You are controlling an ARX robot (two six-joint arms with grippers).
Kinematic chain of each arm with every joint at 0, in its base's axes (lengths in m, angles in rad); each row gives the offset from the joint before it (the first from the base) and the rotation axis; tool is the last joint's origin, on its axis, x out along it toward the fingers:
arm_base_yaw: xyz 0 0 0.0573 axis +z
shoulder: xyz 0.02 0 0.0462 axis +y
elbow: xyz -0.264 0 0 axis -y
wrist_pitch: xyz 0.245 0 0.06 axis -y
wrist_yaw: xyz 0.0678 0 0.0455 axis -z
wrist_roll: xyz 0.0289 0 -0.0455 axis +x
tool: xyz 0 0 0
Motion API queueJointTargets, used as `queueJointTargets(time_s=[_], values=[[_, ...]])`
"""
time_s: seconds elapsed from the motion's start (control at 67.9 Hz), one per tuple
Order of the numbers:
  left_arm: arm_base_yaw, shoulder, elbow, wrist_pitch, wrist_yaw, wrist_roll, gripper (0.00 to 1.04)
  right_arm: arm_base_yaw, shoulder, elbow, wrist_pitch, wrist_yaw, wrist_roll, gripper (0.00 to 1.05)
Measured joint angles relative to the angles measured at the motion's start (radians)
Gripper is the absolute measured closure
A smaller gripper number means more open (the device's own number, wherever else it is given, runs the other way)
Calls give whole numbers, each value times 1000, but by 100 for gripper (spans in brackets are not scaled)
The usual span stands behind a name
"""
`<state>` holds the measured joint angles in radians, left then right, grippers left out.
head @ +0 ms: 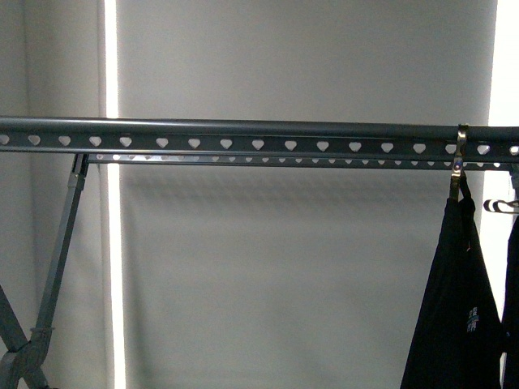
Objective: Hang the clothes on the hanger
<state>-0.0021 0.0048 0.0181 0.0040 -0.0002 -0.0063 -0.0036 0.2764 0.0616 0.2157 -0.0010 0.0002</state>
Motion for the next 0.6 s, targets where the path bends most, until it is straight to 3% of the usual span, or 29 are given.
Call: queueJointTargets(time_s=[0.383, 0.471, 0.604], values=[[0, 0, 0, 0, 0, 0, 101, 0, -103, -56, -42, 0, 0, 102], [0, 0, 0, 0, 0, 0, 101, 0, -219, -56, -191, -1, 0, 102], [0, -1, 0, -1, 0, 0, 101, 0, -271, -56, -213, 0, 0, 102]])
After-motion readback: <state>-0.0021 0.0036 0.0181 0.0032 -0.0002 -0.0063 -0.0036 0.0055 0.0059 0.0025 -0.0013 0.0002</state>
